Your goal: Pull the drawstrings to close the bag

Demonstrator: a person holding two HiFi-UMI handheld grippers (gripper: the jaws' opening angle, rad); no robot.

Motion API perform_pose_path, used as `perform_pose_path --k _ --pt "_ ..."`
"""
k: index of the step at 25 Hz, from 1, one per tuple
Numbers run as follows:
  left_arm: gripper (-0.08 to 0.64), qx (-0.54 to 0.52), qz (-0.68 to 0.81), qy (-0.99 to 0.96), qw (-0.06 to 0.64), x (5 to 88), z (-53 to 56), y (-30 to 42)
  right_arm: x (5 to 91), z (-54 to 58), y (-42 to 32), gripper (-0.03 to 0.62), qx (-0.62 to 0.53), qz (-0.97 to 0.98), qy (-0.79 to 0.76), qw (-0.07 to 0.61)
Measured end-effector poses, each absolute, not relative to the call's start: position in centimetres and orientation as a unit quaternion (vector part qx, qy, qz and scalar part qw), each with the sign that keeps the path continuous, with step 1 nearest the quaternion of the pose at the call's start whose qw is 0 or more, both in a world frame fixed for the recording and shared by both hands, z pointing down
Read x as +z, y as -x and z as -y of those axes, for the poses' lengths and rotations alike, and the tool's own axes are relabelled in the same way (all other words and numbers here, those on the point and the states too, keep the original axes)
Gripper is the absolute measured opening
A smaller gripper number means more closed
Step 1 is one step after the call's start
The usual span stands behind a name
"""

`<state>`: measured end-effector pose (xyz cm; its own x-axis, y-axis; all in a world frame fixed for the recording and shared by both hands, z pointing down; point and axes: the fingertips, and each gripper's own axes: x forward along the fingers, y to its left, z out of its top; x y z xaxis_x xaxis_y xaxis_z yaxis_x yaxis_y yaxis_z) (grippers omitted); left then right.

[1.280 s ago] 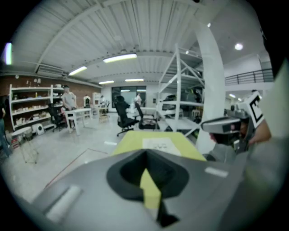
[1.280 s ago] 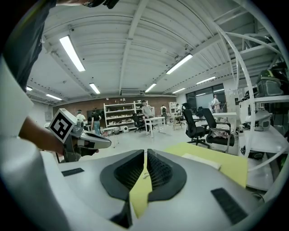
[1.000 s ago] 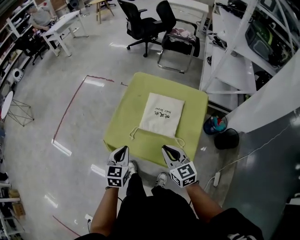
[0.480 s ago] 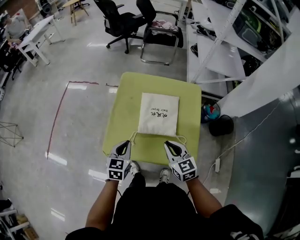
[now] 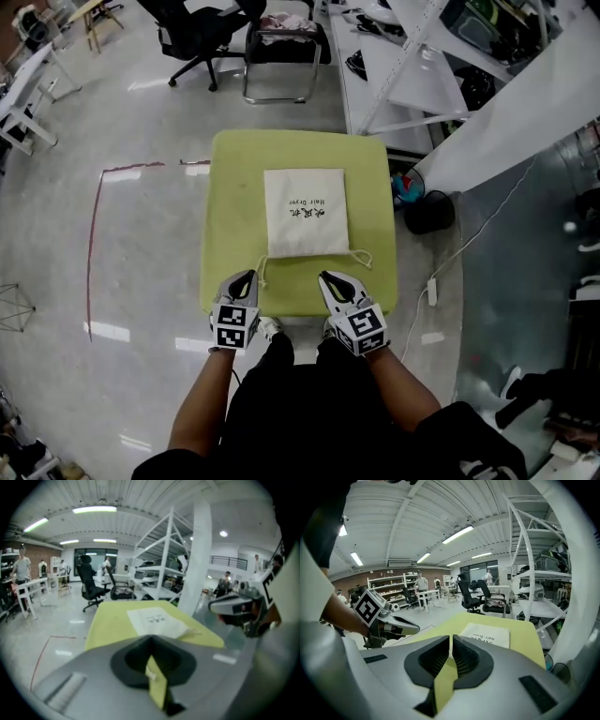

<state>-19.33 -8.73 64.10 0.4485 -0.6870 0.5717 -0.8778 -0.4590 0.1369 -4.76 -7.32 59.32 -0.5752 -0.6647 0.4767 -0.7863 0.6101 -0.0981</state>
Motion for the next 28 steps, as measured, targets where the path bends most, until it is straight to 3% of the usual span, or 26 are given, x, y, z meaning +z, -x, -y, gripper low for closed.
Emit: perform_pose_path --k 20,25,28 --pt "-0.002 0.302 0.465 -0.803 0.218 71.7 11.1 18.5 65.6 6.7 0.8 0.008 0.212 0.849 -0.432 0.218" --pt "0.096 0.338 0.458 -0.794 0.211 73.9 12.2 19.0 66.7 6.9 1.4 0.008 0.223 0.854 -0.419 0.212" --pt "0.12 0.36 0.455 -0.787 0.208 75.2 12.6 18.7 67.1 6.9 1.7 0.008 0.228 0.857 -0.412 0.21"
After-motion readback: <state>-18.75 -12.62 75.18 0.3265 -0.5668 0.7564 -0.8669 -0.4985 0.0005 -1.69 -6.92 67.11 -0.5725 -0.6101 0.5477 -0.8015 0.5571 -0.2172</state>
